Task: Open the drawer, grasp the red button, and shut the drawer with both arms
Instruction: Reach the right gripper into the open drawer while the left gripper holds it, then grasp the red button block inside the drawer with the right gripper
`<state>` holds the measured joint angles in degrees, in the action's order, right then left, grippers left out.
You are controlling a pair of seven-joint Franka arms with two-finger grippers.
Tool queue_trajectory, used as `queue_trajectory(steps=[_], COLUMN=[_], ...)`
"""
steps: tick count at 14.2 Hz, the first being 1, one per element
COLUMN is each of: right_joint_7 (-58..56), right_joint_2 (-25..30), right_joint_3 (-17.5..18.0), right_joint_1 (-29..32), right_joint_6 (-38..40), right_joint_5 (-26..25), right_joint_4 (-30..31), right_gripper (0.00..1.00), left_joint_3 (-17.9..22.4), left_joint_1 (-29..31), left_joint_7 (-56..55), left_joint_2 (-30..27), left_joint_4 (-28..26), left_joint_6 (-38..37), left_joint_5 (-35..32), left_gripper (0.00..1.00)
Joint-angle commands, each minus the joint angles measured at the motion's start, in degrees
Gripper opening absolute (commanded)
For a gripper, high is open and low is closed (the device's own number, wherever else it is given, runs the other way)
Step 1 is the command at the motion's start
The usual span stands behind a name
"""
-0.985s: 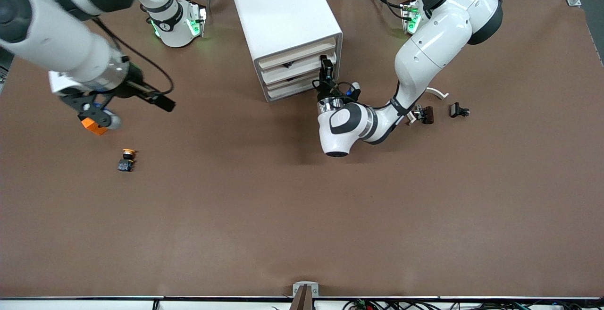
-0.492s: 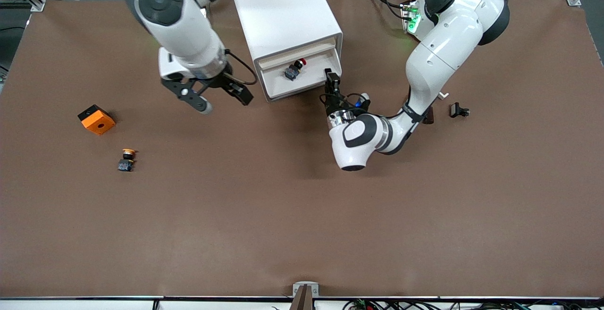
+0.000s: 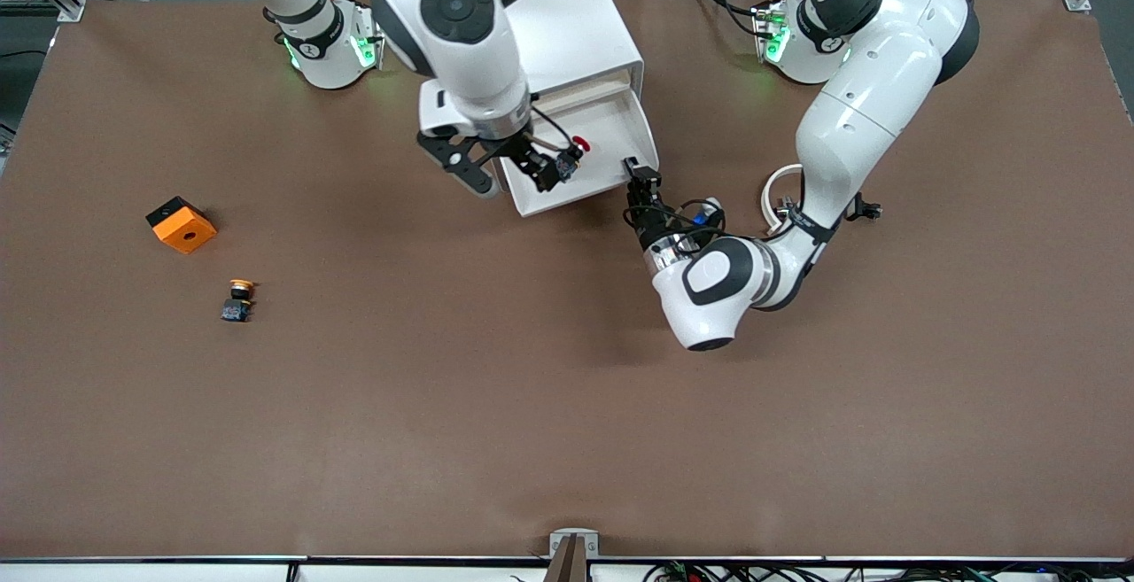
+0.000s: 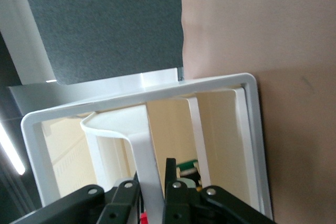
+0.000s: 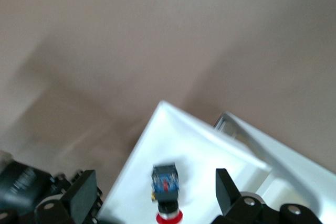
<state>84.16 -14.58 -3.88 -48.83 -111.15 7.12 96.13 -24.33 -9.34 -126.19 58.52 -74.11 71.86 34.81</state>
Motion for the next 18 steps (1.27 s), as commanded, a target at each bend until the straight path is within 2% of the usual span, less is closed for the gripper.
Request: queue_trajectory(steps=[1,5,7,8,9,11,12,13,18], right_joint_7=[2.3,2.3,2.4,2.4,2.4,2.3,2.1,1.9,1.9], right_joint_2=[0.0,-2.7,-4.5,-5.1,-5.7,-6.6,-6.7,-7.1,-9.4], right_joint_3=[-0.9,-0.9,-1.0,-1.0,-1.0,-1.0,-1.0,-1.0,-1.0], right_joint_1=[-3.3,-6.2,-7.2,-7.2,-7.2,-6.8,-6.6,-6.7,-7.2], right_joint_6=[-2.8,-5.5,-7.3,-8.1,-8.7,-9.3,-9.4,-9.6,-10.4], right_joint_5=[0.7,-1.0,-1.3,-1.6,-2.3,-4.5,-5.1,-5.3,-7.5], right_joint_4=[1.6,1.5,1.5,1.5,1.5,1.5,1.5,1.4,1.4], right_gripper=[1.00,1.00,1.00,1.00,1.00,1.00,1.00,1.00,1.00], left_joint_3=[0.2,0.2,0.2,0.2,0.2,0.2,0.2,0.2,0.2], left_joint_1=[0.8,0.6,0.4,0.2,0.0,-0.2,-0.2,-0.1,0.4], left_joint_7=[-0.5,-0.5,-0.5,-0.5,-0.5,-0.5,-0.4,-0.3,0.0], left_joint_2=[-0.2,-0.1,0.1,0.2,0.3,0.3,0.3,0.4,0.1], left_joint_4=[2.5,2.5,2.4,2.3,2.3,2.3,2.3,2.3,2.4], left_joint_6=[-0.2,-0.2,-0.1,-0.1,-0.1,0.1,0.2,0.2,0.4], left_joint_5=[0.1,0.1,0.1,0.1,0.1,0.2,0.2,0.2,0.1], left_gripper=[0.18,0.22,0.30,0.41,0.44,0.65,0.88,1.00,1.00])
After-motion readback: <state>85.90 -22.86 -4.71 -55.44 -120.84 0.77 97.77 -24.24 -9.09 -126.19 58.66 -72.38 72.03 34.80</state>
